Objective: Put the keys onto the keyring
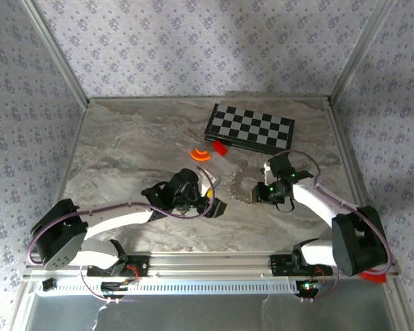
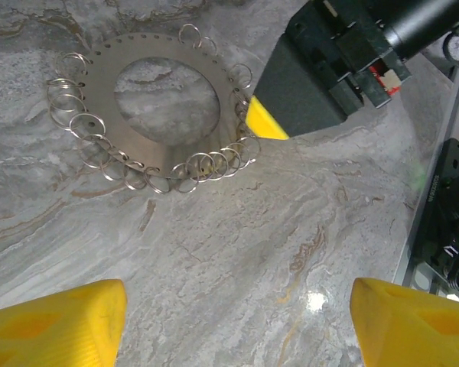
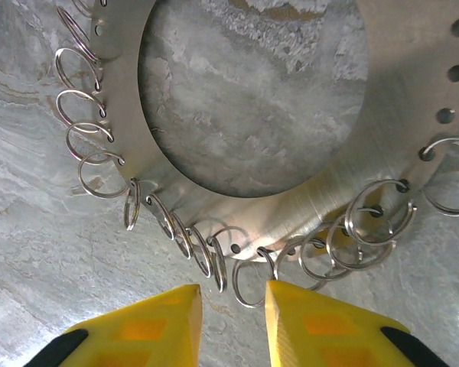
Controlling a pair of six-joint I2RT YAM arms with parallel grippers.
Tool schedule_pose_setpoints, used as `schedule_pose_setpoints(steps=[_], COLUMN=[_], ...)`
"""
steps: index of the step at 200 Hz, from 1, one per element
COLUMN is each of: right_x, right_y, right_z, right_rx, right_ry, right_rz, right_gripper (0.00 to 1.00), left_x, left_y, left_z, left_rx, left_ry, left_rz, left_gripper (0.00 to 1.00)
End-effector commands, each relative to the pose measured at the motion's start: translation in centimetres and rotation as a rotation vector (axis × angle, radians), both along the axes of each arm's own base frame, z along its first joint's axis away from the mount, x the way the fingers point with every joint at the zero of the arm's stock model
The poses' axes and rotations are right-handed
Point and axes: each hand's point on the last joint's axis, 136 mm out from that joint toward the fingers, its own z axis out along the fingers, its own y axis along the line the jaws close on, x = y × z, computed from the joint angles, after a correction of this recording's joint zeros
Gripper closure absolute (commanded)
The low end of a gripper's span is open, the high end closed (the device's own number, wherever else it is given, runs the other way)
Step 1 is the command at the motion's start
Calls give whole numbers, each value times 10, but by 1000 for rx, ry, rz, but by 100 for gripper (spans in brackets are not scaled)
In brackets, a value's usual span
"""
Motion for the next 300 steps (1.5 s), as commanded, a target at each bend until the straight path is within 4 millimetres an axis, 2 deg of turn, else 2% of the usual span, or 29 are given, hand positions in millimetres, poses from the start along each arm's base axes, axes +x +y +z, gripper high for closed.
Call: schedule_pose_setpoints(steps=[1, 130, 212, 300], right_x=[13, 10, 5, 2], right_y=[8, 17, 15, 15], right_z=[8, -2, -8, -11], right_rx=[33, 63, 51, 24], right_ry=[-29, 11, 30, 54], right_rz=[24, 51, 51, 74], right_gripper=[73, 78, 79, 79], left_x=[-8, -10, -9, -8], left_y=[-9, -7, 2, 7], left_z=[14, 13, 31, 30], left_rx=[-70, -76, -123, -107], left_ry=[-6, -2, -62, -70], left_rz=[-42, -45, -18, -5], left_gripper=[24, 25, 25, 25])
